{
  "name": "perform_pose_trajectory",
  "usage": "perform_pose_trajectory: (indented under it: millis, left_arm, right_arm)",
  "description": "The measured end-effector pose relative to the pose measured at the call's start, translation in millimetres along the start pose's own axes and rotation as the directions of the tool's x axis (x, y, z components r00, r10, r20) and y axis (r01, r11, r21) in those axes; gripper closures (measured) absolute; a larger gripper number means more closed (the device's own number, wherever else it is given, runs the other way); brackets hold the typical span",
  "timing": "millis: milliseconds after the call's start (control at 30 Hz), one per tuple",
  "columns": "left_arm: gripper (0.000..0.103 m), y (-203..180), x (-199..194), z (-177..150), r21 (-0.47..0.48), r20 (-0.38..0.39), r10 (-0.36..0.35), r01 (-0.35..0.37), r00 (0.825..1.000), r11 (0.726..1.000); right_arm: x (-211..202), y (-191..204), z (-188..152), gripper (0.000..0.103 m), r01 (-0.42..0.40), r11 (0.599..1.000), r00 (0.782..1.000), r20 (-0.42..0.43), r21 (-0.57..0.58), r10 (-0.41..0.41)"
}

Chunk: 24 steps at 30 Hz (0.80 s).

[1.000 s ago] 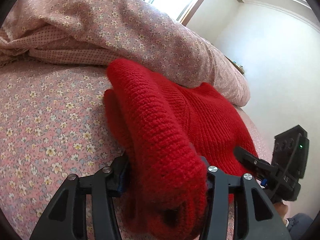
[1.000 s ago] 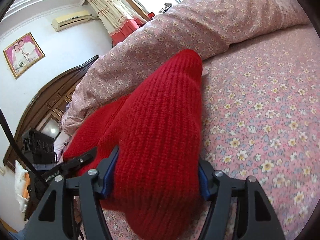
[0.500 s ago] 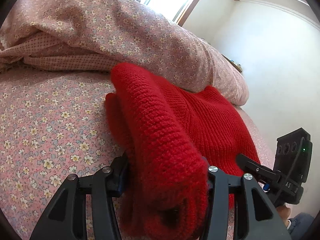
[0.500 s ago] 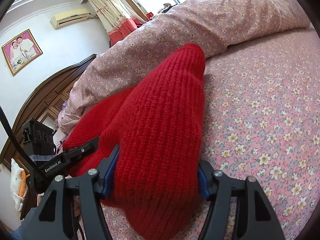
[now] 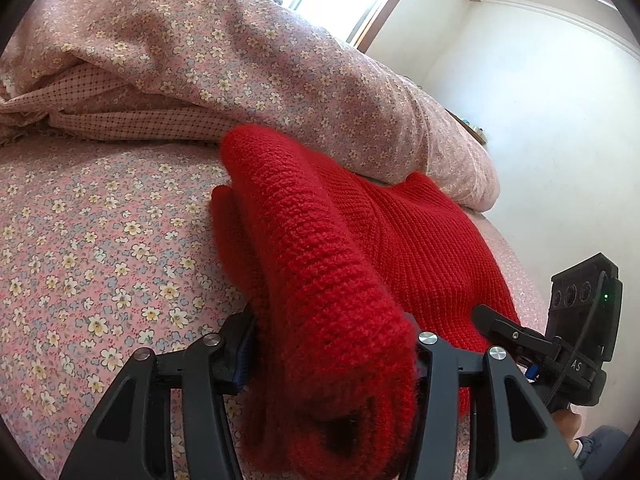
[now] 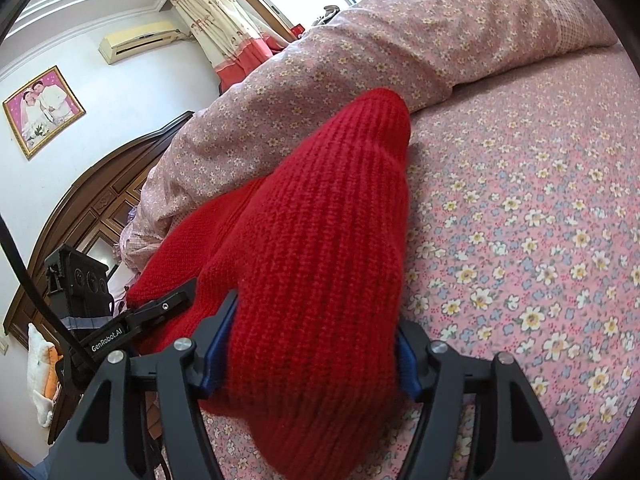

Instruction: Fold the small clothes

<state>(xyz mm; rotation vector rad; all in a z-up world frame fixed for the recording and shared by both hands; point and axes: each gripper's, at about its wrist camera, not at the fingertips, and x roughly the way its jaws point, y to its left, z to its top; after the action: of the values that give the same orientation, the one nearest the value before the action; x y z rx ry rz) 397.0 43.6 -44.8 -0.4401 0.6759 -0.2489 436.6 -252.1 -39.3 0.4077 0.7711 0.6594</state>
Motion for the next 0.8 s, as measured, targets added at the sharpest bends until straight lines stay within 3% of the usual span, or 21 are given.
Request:
perform_pose_trajectory:
  millis: [467,567,700,800]
  left_arm:
    - [0.053,0,-1,0,-0.008,-0.009,0.012,-0.013,1.0,1.0]
    - [0.045,-2,-5,1,-0.008,-0.029,0.048,-0.048,0.998,0.999]
    - [0.044,-4,-24,1,-0.006,-0.021,0.074,-0.074,0.997,0.997]
    - [0.043,-17,-52,-3,0.058,0.01,0.119,-0.119,0.993,0.991]
  right_arm:
    - [2,-2,3,0.028,0.001,1.0,1.0,-0.002,0.017,-0.001]
    - [-2,2,5,0.013,0.033,0.999,0.999,0.017,0.02,-0.033]
    - [-19,17,3,0.012,0.113,0.994,0.99,0.09,-0.004,-0.112]
    - [-35,32,0,0.012,0.141,0.99,0.983,0.119,-0.017,-0.138]
